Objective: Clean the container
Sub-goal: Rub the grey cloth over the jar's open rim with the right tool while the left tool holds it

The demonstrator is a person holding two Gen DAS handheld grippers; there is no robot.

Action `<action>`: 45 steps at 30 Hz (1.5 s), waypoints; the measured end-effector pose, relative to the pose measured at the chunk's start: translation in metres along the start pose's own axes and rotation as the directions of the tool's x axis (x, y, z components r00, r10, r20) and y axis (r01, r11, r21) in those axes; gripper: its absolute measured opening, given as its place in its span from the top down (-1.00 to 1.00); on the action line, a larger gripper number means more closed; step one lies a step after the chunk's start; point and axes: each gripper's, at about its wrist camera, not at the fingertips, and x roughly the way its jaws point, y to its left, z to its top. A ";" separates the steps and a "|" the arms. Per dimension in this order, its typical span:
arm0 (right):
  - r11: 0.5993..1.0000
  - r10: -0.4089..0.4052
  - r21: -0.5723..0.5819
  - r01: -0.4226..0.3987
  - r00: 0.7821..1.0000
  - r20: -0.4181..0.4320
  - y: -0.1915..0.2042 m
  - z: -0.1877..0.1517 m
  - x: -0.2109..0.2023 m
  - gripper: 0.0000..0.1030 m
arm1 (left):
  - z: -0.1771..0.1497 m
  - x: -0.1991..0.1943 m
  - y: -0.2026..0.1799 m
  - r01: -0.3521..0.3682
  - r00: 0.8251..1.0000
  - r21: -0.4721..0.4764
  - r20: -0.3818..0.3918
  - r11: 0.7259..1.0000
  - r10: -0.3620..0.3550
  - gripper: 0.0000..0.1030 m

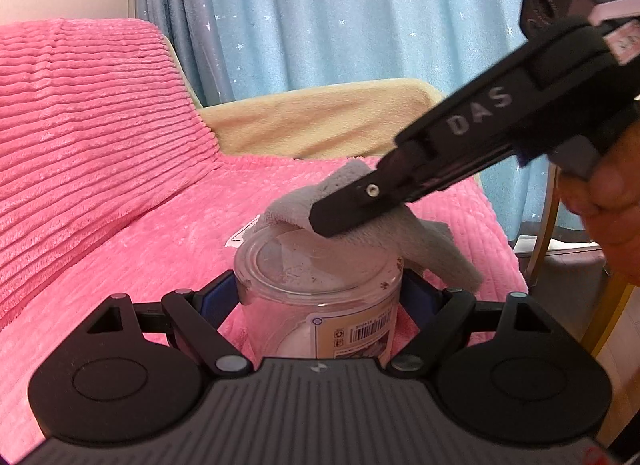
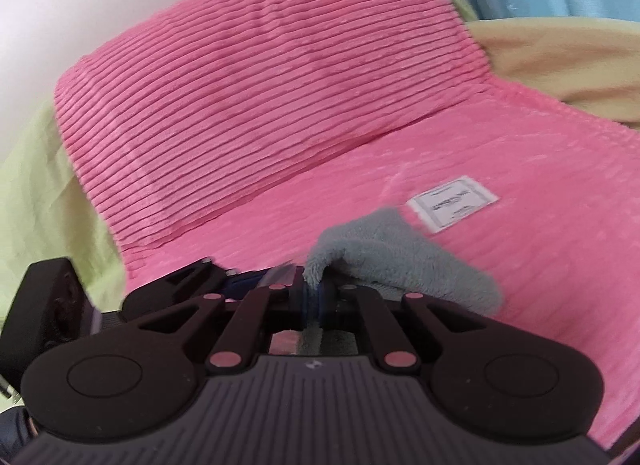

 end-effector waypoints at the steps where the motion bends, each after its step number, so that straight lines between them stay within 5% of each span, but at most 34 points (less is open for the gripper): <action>1: 1.000 0.007 -0.006 -0.007 1.000 0.000 0.002 0.000 0.002 0.94 | 0.000 0.000 0.000 0.000 1.000 -0.001 0.000 1.000 0.000 -0.64; 11: 0.999 -0.041 0.005 0.041 0.999 0.016 0.001 0.008 0.010 0.96 | 0.001 0.001 -0.001 -0.001 1.000 -0.007 -0.002 1.000 0.001 -0.64; 23: 1.000 0.006 0.018 -0.006 1.000 0.017 0.002 0.006 0.014 0.96 | 0.001 0.003 -0.003 -0.009 1.000 -0.012 -0.008 1.000 0.009 -0.64; 31: 0.997 -0.071 -0.023 0.071 0.997 0.008 -0.003 0.011 0.010 0.96 | 0.002 0.005 -0.003 -0.005 1.000 -0.022 -0.007 1.000 0.005 -0.64; 45: 1.000 0.016 0.009 -0.015 0.995 -0.099 -0.010 0.008 -0.013 0.95 | 0.004 0.009 -0.013 -0.018 1.000 -0.016 -0.011 1.000 0.018 -0.64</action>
